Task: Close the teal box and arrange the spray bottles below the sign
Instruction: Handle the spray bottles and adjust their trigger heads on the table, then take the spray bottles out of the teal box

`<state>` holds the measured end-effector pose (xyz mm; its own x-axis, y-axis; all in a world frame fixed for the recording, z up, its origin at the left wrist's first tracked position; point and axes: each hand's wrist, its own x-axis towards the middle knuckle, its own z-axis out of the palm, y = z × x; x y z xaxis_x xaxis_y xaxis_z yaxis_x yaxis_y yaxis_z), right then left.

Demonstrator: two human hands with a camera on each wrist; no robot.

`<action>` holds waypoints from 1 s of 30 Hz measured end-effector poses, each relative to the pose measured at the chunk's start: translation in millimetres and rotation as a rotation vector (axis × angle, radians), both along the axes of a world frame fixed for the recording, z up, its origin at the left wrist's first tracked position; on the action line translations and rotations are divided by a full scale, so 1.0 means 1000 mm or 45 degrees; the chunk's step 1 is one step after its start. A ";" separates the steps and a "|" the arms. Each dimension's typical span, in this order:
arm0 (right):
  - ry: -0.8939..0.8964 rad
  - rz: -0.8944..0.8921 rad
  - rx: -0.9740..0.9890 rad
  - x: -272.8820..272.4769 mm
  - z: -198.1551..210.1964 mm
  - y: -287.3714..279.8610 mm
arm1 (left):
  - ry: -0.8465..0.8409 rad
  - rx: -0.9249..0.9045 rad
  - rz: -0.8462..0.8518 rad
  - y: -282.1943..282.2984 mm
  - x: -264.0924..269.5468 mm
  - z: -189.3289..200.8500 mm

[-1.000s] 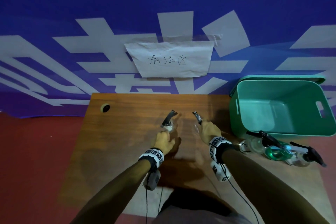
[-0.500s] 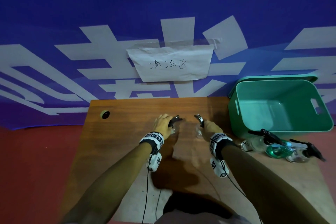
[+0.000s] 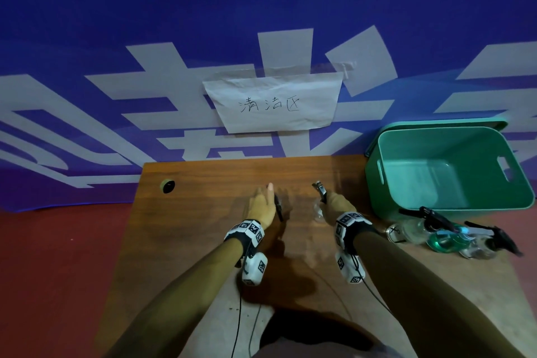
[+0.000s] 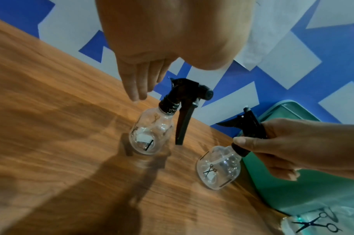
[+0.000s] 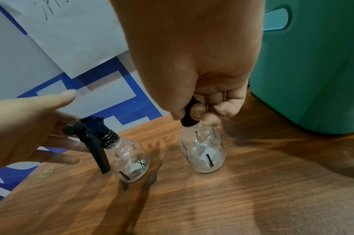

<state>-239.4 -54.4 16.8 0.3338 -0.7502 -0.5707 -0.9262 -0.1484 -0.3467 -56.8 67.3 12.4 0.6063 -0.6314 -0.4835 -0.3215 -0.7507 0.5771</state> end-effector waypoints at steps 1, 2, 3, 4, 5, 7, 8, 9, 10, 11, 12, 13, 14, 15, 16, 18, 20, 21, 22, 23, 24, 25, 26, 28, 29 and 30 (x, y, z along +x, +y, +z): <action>0.004 -0.009 0.002 0.001 0.000 0.001 | 0.023 0.045 0.012 -0.001 -0.002 -0.001; 0.004 -0.019 0.001 0.002 0.000 0.001 | 0.021 0.076 -0.011 -0.003 -0.003 -0.004; 0.004 -0.027 0.001 0.002 0.000 0.002 | 0.012 0.107 -0.035 -0.005 -0.003 -0.009; 0.002 -0.027 -0.002 0.003 0.001 0.002 | 0.002 0.123 -0.036 -0.007 -0.004 -0.012; 0.006 -0.019 -0.006 0.002 0.002 0.002 | -0.011 0.131 -0.031 -0.009 -0.004 -0.014; 0.014 0.014 -0.002 0.001 0.005 0.001 | -0.036 0.143 -0.033 -0.012 -0.007 -0.012; 0.018 0.019 0.000 0.001 0.006 -0.001 | -0.041 0.140 -0.034 -0.013 -0.008 -0.004; 0.022 0.008 -0.005 0.000 0.008 -0.001 | -0.046 0.138 -0.039 -0.013 -0.010 0.004; 0.025 -0.024 -0.011 0.000 0.010 -0.002 | -0.061 0.135 -0.046 -0.013 -0.012 0.011; 0.012 -0.075 -0.016 0.000 0.013 -0.003 | -0.087 0.129 -0.061 -0.013 -0.012 0.018; -0.025 -0.132 -0.022 0.001 0.017 -0.003 | -0.113 0.113 -0.086 -0.013 -0.012 0.024; -0.086 -0.185 -0.029 0.001 0.021 -0.003 | -0.136 0.082 -0.114 -0.012 -0.012 0.033; -0.162 -0.230 -0.041 0.002 0.024 -0.002 | -0.164 0.029 -0.144 -0.012 -0.012 0.042; -0.245 -0.273 -0.061 0.002 0.028 -0.002 | -0.193 -0.027 -0.172 -0.011 -0.013 0.051; -0.328 -0.318 -0.090 0.001 0.033 -0.001 | -0.223 -0.083 -0.194 -0.010 -0.013 0.059; -0.490 -0.391 -0.166 -0.001 0.046 0.002 | -0.257 -0.194 -0.197 -0.010 -0.013 0.074; -0.636 -0.467 -0.242 -0.005 0.063 0.007 | -0.243 -0.315 -0.182 -0.010 -0.018 0.086; -0.691 -0.497 -0.287 -0.008 0.071 0.009 | -0.241 -0.378 -0.170 -0.010 -0.022 0.093; -0.729 -0.517 -0.329 -0.012 0.080 0.012 | -0.240 -0.437 -0.169 -0.010 -0.026 0.099; -0.758 -0.529 -0.366 -0.016 0.089 0.015 | -0.244 -0.489 -0.169 -0.011 -0.032 0.105; -0.785 -0.540 -0.398 -0.022 0.096 0.016 | -0.254 -0.531 -0.173 -0.011 -0.037 0.110; -0.810 -0.554 -0.428 -0.028 0.105 0.018 | -0.267 -0.562 -0.185 -0.012 -0.043 0.115; -0.820 -0.569 -0.467 -0.035 0.113 0.019 | -0.270 -0.591 -0.202 -0.013 -0.049 0.119; -0.820 -0.580 -0.592 -0.050 0.128 0.021 | -0.250 -0.656 -0.229 -0.014 -0.059 0.127; -0.820 -0.594 -0.652 -0.058 0.133 0.023 | -0.242 -0.686 -0.244 -0.016 -0.063 0.130; -0.823 -0.610 -0.693 -0.067 0.137 0.024 | -0.236 -0.715 -0.254 -0.017 -0.067 0.132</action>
